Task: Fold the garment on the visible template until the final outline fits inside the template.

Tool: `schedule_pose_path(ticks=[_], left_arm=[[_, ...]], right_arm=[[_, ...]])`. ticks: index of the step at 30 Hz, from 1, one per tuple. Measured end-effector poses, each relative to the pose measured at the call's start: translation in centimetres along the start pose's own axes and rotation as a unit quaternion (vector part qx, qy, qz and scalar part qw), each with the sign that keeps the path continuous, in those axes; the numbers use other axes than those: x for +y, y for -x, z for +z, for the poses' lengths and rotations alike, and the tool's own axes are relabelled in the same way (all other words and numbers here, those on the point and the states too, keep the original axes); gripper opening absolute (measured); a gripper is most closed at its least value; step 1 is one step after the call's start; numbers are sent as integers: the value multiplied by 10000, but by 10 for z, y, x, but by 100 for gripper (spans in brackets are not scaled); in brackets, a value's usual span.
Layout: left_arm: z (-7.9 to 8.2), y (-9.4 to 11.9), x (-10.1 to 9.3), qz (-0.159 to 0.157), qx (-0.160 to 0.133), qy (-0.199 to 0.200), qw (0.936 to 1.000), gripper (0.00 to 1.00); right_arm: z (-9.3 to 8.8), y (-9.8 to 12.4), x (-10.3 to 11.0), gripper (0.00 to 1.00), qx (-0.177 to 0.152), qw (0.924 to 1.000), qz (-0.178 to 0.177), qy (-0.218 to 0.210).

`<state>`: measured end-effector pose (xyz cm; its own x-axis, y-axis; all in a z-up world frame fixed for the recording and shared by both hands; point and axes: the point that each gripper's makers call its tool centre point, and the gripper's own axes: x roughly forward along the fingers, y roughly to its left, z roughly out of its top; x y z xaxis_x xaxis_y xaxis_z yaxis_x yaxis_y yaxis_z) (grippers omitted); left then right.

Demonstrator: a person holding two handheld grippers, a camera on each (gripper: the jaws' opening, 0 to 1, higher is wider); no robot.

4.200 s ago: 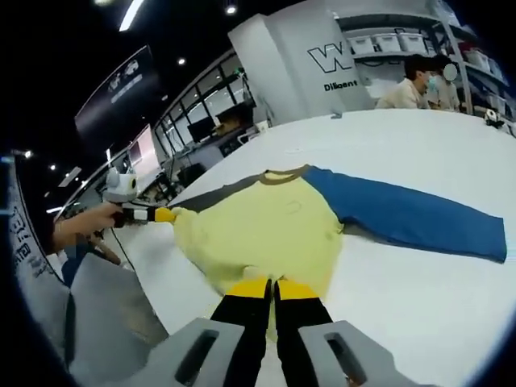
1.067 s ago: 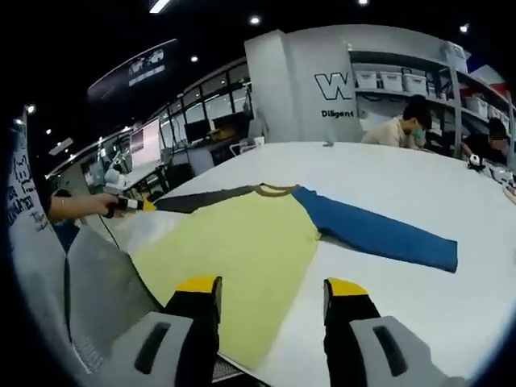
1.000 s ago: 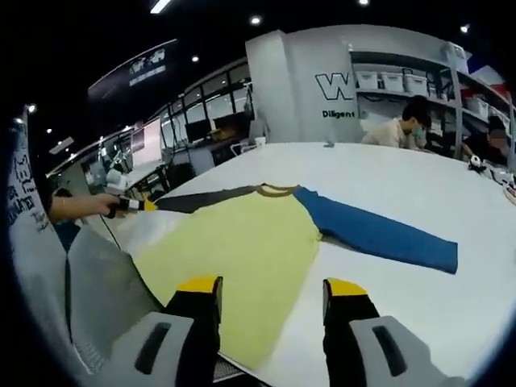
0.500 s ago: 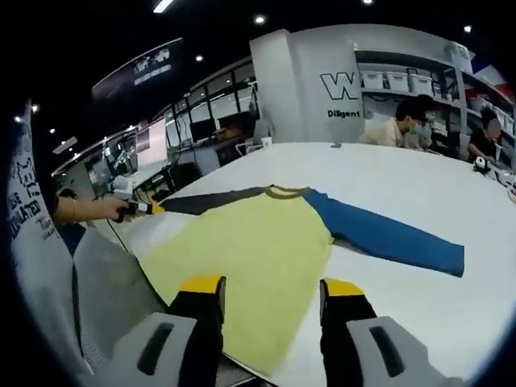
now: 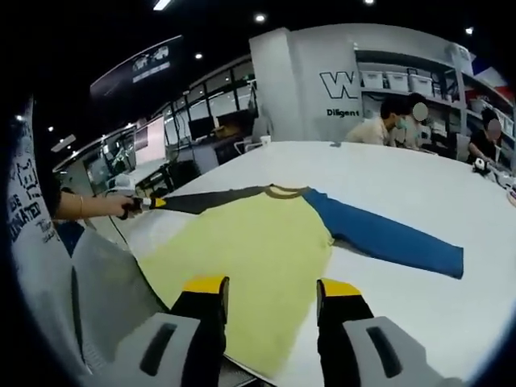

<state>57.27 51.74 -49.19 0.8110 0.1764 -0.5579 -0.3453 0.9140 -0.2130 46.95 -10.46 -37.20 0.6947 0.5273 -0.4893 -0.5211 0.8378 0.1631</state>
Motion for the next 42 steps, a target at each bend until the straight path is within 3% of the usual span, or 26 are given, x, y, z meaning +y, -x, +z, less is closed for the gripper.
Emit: schedule_pose_path(ticks=[6,8,10,12,15,18,25,30,36,37,39,42], left_arm=[[6,4,-5,50,-126,171,9998,39],[5,3,-11,-63,-5,-158,9999,36],[6,6,-18,-68,-9,-214,9997,29],[6,12,-25,-41,-64,38,10000,20],[9,12,-24,127,-345,729,9967,0],[10,9,-20,12,-430,1080,9932,0],[9,9,-27,-86,-234,1014,9945,0],[22,11,-36,-223,-290,1105,9932,0],[57,9,-68,-654,-500,672,9943,0],[64,18,-81,-798,-538,605,9935,0],[83,11,-95,-1070,-647,420,9913,0],[91,2,-126,-1397,-718,198,9874,0]], right_arm=[[0,-1,0,39,56,10000,19,2],[0,-1,-1,39,80,10000,27,18],[3,-1,-1,39,43,10000,42,-22],[6,0,1,39,5,10000,62,-43],[7,0,3,39,17,10000,75,2],[7,-2,8,39,-52,9998,154,-139],[5,-6,11,40,-13,9996,272,-66],[6,-10,16,42,-17,9994,350,-21],[3,-10,20,39,-9,9991,411,-75],[4,-9,20,40,-59,9990,420,-117],[7,-7,20,41,-109,9990,405,-157],[9,-4,18,41,-140,9991,373,-121]])
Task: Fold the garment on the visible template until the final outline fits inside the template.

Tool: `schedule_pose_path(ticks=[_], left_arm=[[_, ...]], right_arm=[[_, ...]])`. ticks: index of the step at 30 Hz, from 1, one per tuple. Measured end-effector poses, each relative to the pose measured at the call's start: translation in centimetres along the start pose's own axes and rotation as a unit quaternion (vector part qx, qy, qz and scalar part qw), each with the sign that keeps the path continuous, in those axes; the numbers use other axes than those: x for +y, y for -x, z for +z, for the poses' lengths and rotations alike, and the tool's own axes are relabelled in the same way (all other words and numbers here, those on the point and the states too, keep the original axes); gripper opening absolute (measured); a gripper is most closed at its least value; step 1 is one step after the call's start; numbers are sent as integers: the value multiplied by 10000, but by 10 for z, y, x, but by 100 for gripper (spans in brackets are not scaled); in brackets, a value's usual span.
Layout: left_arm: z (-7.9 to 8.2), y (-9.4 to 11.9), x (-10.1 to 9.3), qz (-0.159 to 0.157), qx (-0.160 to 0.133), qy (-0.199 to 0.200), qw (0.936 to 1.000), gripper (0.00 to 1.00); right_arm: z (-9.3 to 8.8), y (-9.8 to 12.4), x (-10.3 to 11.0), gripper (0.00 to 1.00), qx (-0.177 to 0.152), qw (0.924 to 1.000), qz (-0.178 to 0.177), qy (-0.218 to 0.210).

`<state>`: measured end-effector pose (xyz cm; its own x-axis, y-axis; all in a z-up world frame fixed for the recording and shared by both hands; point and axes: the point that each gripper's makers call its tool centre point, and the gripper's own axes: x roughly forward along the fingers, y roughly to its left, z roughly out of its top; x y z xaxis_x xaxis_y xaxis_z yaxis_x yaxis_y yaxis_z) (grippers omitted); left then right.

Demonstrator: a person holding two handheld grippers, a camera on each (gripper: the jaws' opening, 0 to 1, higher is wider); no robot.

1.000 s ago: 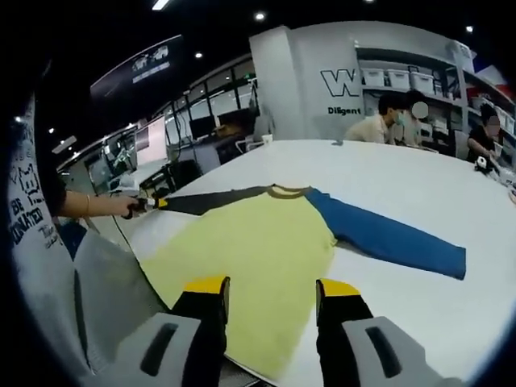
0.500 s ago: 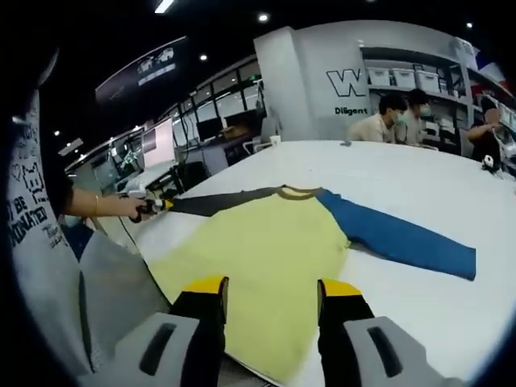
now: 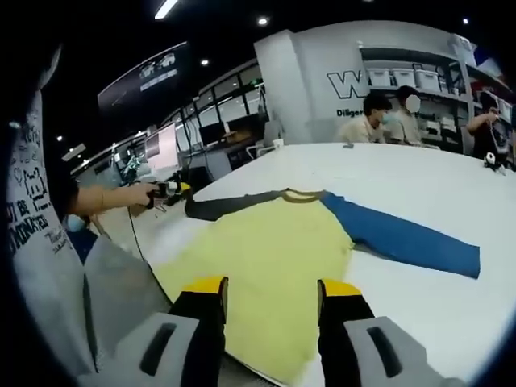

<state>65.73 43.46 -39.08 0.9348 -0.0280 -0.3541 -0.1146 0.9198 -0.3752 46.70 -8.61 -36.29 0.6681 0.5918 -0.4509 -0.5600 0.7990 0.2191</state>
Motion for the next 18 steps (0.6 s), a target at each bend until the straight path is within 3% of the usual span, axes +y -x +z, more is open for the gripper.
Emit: schedule_pose_path(ticks=[7,11,13,14,16,17,18], left_arm=[[24,-23,-59,-526,-125,-123,9985,0],[34,-23,-112,-847,-115,-247,9960,0],[38,-31,-112,-977,-138,-330,9946,0],[40,-32,-135,-1170,-184,-351,9923,0],[42,-33,-145,-1252,-187,-366,9913,0],[43,-37,-169,-1504,-199,-532,9870,0],[43,-40,-179,-1623,-162,-601,9848,0]], right_arm=[[-2,9,-5,40,-105,9999,-84,-81],[-10,18,-13,40,-184,9991,-173,-337],[-10,20,-14,40,-209,9989,-194,-379],[-11,23,-16,40,-229,9988,-212,-389],[-11,25,-17,40,-245,9986,-235,-399],[-12,29,-19,40,-267,9984,-269,-416],[-12,30,-20,40,-269,9984,-277,-421]])
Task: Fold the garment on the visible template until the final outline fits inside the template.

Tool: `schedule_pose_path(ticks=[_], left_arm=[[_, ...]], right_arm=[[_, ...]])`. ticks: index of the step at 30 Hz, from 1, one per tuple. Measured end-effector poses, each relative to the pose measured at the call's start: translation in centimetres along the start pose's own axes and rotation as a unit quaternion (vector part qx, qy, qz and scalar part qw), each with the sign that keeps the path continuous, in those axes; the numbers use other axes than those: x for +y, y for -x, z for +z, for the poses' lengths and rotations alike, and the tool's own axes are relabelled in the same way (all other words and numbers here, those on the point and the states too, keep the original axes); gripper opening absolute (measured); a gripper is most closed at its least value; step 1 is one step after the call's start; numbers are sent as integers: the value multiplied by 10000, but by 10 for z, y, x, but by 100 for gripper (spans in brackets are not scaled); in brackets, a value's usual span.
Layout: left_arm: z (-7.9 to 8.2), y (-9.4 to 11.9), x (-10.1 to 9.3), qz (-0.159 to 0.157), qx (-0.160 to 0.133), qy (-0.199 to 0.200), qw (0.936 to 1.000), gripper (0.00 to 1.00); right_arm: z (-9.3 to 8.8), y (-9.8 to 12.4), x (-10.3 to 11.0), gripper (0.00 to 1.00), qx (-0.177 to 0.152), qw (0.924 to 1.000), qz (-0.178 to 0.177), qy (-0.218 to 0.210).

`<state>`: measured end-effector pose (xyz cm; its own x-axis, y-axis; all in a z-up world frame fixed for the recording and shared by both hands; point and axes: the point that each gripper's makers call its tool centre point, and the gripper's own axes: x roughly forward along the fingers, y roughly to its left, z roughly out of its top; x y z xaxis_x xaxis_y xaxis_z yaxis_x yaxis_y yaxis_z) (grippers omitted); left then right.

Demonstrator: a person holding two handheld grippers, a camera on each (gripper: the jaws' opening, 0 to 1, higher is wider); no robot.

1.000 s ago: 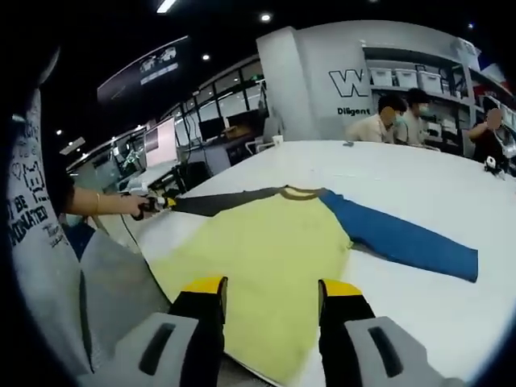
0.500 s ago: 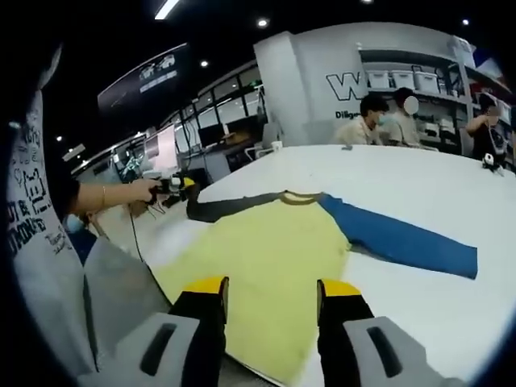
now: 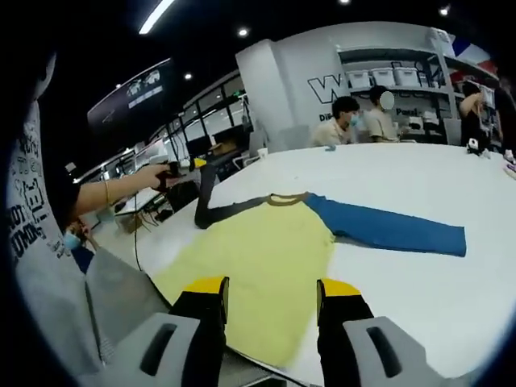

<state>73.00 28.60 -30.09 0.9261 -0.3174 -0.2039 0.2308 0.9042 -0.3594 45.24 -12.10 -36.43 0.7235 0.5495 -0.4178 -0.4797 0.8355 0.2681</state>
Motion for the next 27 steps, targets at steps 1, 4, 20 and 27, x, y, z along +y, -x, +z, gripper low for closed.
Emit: schedule_pose_path(ticks=[1,4,20,27], left_arm=[[0,-2,-3,-36,12,-31,10000,0],[-8,-14,-47,-339,187,-519,9979,0],[-67,-81,-182,-1604,588,-1007,9801,0],[-142,-97,-208,-1928,1360,-1309,9629,0]], right_arm=[[0,1,-1,40,3,10000,-11,-12],[-2,3,-2,40,13,10000,-11,-41],[-8,20,-12,40,152,9998,-113,39],[-12,28,-19,40,97,9996,-255,-78]])
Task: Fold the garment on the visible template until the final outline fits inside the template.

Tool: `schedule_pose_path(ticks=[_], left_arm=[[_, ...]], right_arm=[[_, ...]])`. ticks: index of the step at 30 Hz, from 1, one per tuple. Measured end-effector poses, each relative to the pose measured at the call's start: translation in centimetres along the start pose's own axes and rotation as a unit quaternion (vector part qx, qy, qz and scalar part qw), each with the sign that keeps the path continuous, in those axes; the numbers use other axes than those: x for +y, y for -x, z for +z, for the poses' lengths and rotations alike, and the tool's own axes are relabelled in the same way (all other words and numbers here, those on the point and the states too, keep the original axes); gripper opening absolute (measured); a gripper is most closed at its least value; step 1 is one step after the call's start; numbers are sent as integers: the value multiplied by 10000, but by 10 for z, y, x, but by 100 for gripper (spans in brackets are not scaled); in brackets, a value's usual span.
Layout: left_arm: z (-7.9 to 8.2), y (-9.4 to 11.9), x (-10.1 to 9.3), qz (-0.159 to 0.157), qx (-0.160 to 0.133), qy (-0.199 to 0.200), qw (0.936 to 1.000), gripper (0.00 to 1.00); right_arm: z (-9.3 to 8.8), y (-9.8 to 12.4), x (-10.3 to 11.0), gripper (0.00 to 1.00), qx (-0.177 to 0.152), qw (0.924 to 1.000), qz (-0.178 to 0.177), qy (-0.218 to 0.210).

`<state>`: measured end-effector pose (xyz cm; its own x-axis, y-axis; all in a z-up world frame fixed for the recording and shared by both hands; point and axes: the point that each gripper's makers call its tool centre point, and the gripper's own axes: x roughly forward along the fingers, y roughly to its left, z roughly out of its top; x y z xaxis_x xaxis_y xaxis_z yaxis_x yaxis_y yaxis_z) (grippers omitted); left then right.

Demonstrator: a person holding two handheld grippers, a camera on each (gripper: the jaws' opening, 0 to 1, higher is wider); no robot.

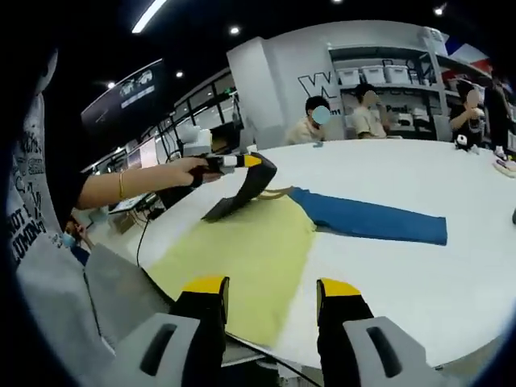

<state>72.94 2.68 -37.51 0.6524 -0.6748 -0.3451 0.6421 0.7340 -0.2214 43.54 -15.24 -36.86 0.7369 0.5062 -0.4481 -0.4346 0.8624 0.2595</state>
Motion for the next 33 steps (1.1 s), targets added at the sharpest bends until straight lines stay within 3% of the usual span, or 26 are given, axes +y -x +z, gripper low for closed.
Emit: schedule_pose_path(ticks=[2,4,11,18,22,24,27,33], left_arm=[[-7,-6,-11,-55,131,-92,9999,0],[-26,-16,-13,-155,264,-88,9995,0],[-56,-30,-44,-389,723,-272,9963,0],[-87,-42,-46,-492,1003,-265,9934,0],[-95,-41,-57,-605,1192,-286,9906,0],[-97,-37,-62,-711,1212,-332,9895,6],[-97,-34,-70,-852,1192,-397,9884,14],[-91,-10,-82,-965,1054,-639,9877,17]], right_arm=[[-3,2,1,40,16,10000,-13,-40],[-6,4,0,40,17,9999,-54,-94],[-10,10,-5,40,29,9997,-165,-189],[-9,15,-10,40,-1,9993,-280,-258],[-10,16,-11,40,-2,9991,-312,-289],[-12,15,-12,40,24,9991,-314,-301],[-12,14,-11,40,40,9991,-296,-290],[-10,13,-11,40,55,9994,-258,-235]])
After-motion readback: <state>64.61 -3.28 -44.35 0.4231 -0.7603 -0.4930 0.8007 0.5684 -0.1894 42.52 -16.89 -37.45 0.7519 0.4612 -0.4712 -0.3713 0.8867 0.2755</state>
